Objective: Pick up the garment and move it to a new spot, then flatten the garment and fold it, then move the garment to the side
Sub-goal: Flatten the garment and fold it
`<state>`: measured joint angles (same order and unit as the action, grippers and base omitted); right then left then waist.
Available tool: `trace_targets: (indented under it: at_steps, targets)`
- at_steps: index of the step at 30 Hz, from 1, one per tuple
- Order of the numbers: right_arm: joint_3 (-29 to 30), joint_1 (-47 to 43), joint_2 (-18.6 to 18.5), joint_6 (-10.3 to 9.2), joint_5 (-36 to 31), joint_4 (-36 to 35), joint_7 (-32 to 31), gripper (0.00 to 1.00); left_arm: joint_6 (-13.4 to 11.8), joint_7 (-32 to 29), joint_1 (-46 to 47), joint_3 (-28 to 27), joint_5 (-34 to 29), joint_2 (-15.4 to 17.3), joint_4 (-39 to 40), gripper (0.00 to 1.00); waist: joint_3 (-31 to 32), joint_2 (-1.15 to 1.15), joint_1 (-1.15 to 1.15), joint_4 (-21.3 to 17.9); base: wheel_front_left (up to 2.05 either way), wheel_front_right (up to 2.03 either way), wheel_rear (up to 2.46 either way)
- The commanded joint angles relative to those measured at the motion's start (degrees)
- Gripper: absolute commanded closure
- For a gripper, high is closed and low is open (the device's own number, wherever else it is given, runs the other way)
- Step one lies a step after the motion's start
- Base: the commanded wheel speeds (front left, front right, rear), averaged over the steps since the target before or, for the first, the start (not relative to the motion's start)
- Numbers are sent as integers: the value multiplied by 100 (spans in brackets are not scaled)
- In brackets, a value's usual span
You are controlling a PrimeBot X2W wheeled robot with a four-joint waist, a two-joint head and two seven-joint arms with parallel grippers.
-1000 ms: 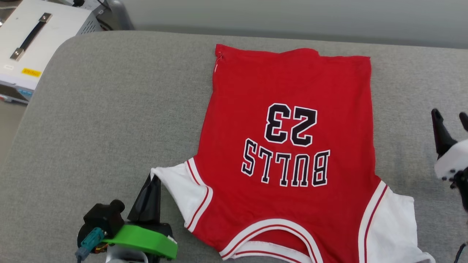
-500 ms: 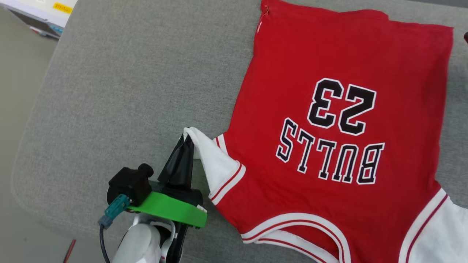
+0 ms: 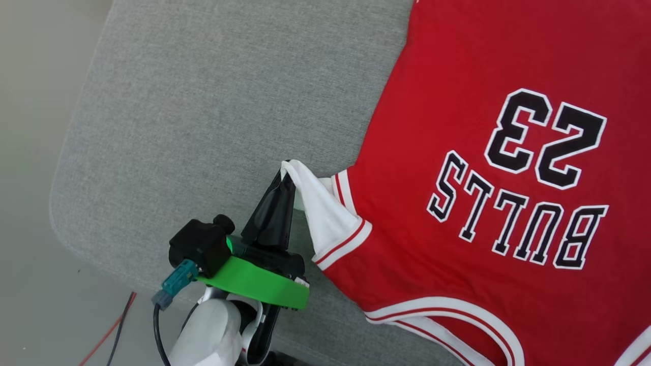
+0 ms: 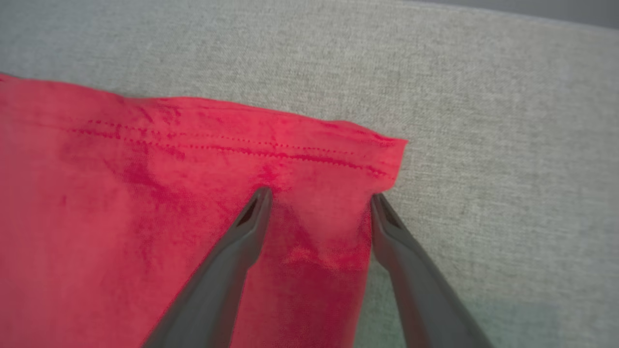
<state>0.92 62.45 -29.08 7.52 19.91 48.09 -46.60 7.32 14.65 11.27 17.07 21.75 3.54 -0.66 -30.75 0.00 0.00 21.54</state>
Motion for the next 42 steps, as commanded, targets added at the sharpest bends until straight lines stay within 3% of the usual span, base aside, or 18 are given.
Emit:
trace_targets:
  at_steps: [1,2,3,4,5,17,27,35,42]
  targets:
    - [33,-252,170,-3,88,405,-438,0,15,35,123,10,23,-40,7,100,-98,0,0,115,0,0,0]
    - [65,-297,189,-3,95,517,-628,0,15,35,120,8,27,-41,-1,100,-89,0,0,117,0,0,0]
    - [79,-341,202,-3,78,614,-834,54,15,35,113,-3,32,-42,-8,100,-79,0,0,114,0,0,0]
    - [88,-370,210,-3,58,669,-973,60,15,35,108,-9,36,-44,-14,100,-65,0,0,115,0,0,0]
    - [105,-393,217,-3,43,696,-1074,100,15,35,102,-11,39,-45,-22,100,-35,0,0,116,0,0,0]
    - [361,-419,54,-3,-75,68,-1054,100,16,35,-249,-265,7,58,-253,100,1040,0,0,-257,0,0,0]
    - [530,-2136,-139,-3,502,-1472,-911,100,-103,-47,-877,-593,45,321,-452,100,2022,0,0,-968,0,0,0]
    - [1409,-4558,358,-3,775,-3209,-840,100,-335,-329,-1324,-837,170,541,-343,100,2396,0,0,-1602,0,0,0]
    - [2219,-6496,1439,-3,628,-4593,-844,100,-430,-497,-1516,-943,250,675,-364,100,2468,0,0,-1942,0,0,0]
